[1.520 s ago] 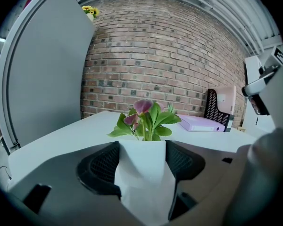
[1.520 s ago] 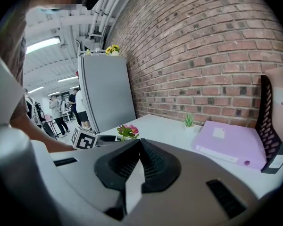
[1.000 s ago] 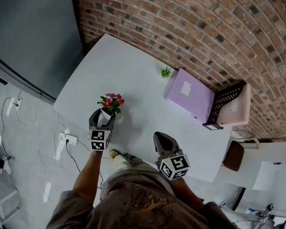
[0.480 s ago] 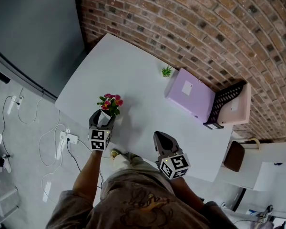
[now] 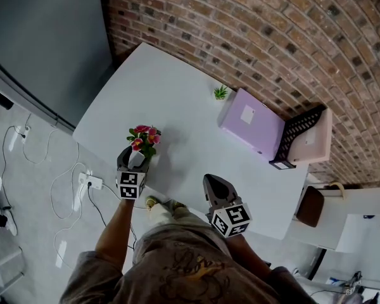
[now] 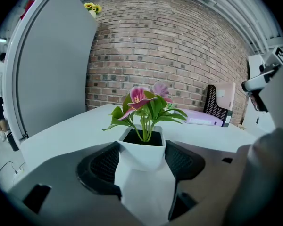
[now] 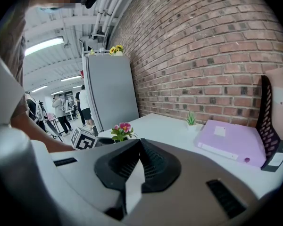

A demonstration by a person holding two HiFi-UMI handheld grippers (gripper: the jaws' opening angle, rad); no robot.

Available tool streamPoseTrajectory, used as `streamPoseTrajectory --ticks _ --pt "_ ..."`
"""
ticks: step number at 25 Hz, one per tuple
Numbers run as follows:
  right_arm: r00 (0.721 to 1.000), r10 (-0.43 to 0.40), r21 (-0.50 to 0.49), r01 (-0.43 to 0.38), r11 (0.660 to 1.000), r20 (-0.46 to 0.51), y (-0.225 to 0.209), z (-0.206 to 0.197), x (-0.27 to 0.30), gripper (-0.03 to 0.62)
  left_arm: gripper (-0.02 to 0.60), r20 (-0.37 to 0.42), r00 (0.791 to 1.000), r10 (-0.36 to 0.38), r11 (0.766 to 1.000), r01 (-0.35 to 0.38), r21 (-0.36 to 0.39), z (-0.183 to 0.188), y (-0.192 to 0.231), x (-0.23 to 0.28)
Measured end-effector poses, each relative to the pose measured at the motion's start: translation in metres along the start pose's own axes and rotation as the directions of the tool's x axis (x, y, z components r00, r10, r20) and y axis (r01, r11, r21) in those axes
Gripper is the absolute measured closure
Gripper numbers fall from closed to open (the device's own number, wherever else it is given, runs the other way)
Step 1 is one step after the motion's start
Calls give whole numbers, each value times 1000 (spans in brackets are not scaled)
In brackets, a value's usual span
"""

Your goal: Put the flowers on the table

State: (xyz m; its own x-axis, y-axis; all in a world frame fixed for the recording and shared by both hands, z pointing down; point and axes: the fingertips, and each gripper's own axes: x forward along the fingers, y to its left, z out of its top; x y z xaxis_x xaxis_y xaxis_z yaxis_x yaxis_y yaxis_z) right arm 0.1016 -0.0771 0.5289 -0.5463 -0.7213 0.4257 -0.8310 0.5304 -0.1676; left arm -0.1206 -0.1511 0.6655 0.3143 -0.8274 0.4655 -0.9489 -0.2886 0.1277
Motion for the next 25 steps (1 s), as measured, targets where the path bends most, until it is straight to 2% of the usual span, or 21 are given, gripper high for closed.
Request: streamPoseTrajectory --ticks 17,25 --pt "1000 14 -6 -14 1000 2 0 -4 -8 591 259 -8 1000 22 1000 -22 -13 -5 -4 -10" --pt "998 68 -20 -67 998 11 2 0 -6 591 259 12 999 49 999 -49 -7 5 -12 -35"
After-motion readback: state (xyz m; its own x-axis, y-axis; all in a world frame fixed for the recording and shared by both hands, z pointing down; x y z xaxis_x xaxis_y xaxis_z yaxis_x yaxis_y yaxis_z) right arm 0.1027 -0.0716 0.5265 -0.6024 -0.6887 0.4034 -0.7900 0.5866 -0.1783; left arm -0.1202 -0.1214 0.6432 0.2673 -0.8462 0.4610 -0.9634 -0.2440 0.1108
